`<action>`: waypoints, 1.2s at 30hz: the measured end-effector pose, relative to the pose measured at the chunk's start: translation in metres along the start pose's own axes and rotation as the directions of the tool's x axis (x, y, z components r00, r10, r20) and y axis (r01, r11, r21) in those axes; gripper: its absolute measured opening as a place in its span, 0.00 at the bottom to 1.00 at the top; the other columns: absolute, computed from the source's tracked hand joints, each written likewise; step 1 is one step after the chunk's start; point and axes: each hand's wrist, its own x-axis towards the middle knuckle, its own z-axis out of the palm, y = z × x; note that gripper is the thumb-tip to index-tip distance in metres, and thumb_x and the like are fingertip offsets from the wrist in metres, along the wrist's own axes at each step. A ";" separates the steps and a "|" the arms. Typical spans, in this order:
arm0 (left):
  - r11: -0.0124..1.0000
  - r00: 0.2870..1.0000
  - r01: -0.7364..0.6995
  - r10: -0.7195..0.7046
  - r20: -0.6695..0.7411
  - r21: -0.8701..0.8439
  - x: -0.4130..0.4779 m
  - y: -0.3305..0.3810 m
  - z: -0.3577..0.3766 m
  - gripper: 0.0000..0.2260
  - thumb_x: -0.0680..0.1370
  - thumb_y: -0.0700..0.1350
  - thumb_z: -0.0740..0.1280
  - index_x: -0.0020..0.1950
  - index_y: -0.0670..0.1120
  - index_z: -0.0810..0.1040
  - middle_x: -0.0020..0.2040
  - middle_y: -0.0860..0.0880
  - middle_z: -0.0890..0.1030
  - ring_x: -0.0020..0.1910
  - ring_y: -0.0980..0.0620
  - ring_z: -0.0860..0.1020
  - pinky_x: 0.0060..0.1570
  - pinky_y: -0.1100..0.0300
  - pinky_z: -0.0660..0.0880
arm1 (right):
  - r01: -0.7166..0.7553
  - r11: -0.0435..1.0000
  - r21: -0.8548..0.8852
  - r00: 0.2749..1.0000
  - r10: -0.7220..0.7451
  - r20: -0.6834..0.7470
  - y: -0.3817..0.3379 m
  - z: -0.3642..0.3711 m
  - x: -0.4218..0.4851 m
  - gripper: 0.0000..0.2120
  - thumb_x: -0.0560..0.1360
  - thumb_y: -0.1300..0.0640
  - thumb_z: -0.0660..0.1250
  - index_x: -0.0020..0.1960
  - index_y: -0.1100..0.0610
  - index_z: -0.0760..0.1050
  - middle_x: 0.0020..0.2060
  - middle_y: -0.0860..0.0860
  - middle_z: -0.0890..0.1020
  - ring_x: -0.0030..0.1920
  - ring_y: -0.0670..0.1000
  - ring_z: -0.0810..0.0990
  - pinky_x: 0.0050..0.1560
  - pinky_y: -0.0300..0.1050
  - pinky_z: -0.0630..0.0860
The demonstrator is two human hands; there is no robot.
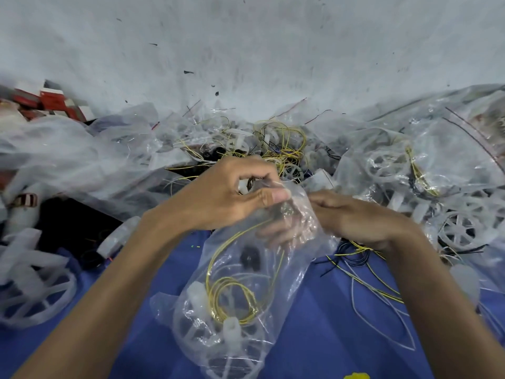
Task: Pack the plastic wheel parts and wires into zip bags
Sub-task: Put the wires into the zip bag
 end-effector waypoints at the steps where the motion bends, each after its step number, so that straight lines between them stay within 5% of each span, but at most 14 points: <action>1: 1.000 1.000 -0.008 0.008 0.009 -0.015 -0.001 0.003 -0.002 0.08 0.75 0.53 0.66 0.38 0.51 0.77 0.41 0.46 0.79 0.47 0.47 0.78 0.52 0.52 0.72 | -0.012 0.999 0.030 1.000 0.013 -0.026 0.000 0.000 0.000 0.14 0.75 0.44 0.58 0.44 0.44 0.82 0.42 0.40 0.83 0.44 0.38 0.80 0.47 0.31 0.73; 3: 0.998 0.999 -0.027 0.029 0.017 -0.064 -0.002 0.004 -0.007 0.06 0.74 0.53 0.66 0.37 0.54 0.76 0.40 0.49 0.79 0.50 0.45 0.79 0.54 0.55 0.72 | -0.053 0.999 0.013 0.996 0.053 -0.067 0.003 -0.003 -0.001 0.25 0.69 0.32 0.58 0.39 0.52 0.80 0.35 0.39 0.79 0.38 0.39 0.76 0.49 0.36 0.71; 6: 0.993 1.000 -0.017 0.018 0.009 -0.117 -0.005 0.002 -0.013 0.05 0.72 0.53 0.66 0.36 0.57 0.77 0.42 0.46 0.81 0.49 0.45 0.79 0.52 0.60 0.73 | -0.022 1.000 -0.017 1.000 0.022 -0.015 0.000 -0.002 -0.003 0.25 0.70 0.30 0.55 0.38 0.47 0.82 0.35 0.41 0.83 0.40 0.36 0.79 0.49 0.29 0.70; 10: 0.993 1.000 0.027 -0.027 0.008 -0.114 -0.009 -0.003 -0.021 0.08 0.72 0.55 0.66 0.39 0.53 0.81 0.44 0.45 0.82 0.47 0.48 0.80 0.50 0.60 0.75 | 0.029 0.996 -0.088 0.997 -0.022 0.073 -0.006 0.000 -0.003 0.21 0.78 0.42 0.56 0.44 0.53 0.83 0.41 0.53 0.86 0.47 0.50 0.84 0.53 0.31 0.71; 14: 0.995 0.994 0.101 -0.101 -0.033 -0.014 -0.011 -0.022 -0.027 0.10 0.74 0.57 0.68 0.38 0.53 0.80 0.39 0.48 0.81 0.41 0.59 0.79 0.44 0.71 0.72 | 0.068 0.991 -0.111 0.995 -0.075 -0.064 -0.011 -0.002 0.000 0.11 0.76 0.54 0.64 0.43 0.62 0.78 0.33 0.48 0.84 0.35 0.46 0.83 0.41 0.35 0.76; 18: 0.957 0.959 0.266 -0.275 0.068 0.115 -0.016 -0.038 -0.024 0.12 0.72 0.57 0.64 0.35 0.51 0.76 0.31 0.57 0.78 0.33 0.64 0.76 0.39 0.69 0.68 | 0.090 0.945 -0.316 0.955 -0.172 -0.241 -0.004 0.000 0.005 0.02 0.72 0.62 0.69 0.44 0.60 0.78 0.36 0.54 0.84 0.39 0.52 0.83 0.46 0.48 0.79; 22: 0.996 0.988 0.033 -0.020 -0.150 0.082 -0.019 -0.025 -0.062 0.10 0.74 0.62 0.64 0.41 0.58 0.77 0.39 0.58 0.80 0.37 0.64 0.77 0.40 0.74 0.71 | 0.290 0.923 -0.255 0.815 -0.377 -0.440 -0.014 -0.002 0.004 0.05 0.71 0.63 0.70 0.42 0.53 0.77 0.35 0.49 0.82 0.37 0.43 0.79 0.41 0.37 0.76; 24: 0.996 0.988 0.036 -0.023 -0.153 0.082 -0.020 -0.026 -0.064 0.05 0.73 0.61 0.64 0.40 0.63 0.77 0.39 0.62 0.80 0.38 0.67 0.76 0.42 0.77 0.68 | 0.348 0.888 -0.302 0.760 -0.456 -0.463 -0.021 -0.002 0.003 0.06 0.71 0.62 0.68 0.43 0.51 0.76 0.36 0.44 0.81 0.38 0.40 0.79 0.42 0.35 0.76; 28: 0.998 0.985 -0.020 0.029 -0.171 0.051 -0.020 -0.024 -0.063 0.04 0.74 0.57 0.65 0.40 0.62 0.77 0.39 0.58 0.79 0.40 0.63 0.76 0.45 0.75 0.69 | 0.273 0.899 -0.343 0.797 -0.411 -0.443 -0.024 0.006 0.005 0.04 0.73 0.61 0.67 0.42 0.52 0.76 0.37 0.47 0.79 0.41 0.44 0.77 0.44 0.46 0.77; 33: 0.999 0.986 -0.012 0.021 -0.168 0.050 -0.021 -0.021 -0.067 0.11 0.74 0.61 0.64 0.41 0.55 0.76 0.43 0.49 0.76 0.46 0.49 0.76 0.51 0.63 0.71 | 0.279 0.917 -0.286 0.771 -0.392 -0.502 -0.026 0.000 -0.002 0.03 0.72 0.60 0.70 0.42 0.53 0.77 0.38 0.48 0.80 0.42 0.46 0.78 0.41 0.38 0.76; 36: 0.986 0.986 0.114 -0.097 -0.135 0.121 -0.020 -0.027 -0.062 0.11 0.70 0.63 0.62 0.40 0.57 0.74 0.53 0.54 0.75 0.56 0.59 0.74 0.54 0.69 0.69 | 0.252 0.912 -0.323 0.774 -0.390 -0.498 -0.024 0.000 -0.001 0.04 0.72 0.60 0.70 0.42 0.53 0.76 0.40 0.50 0.79 0.43 0.47 0.78 0.42 0.39 0.76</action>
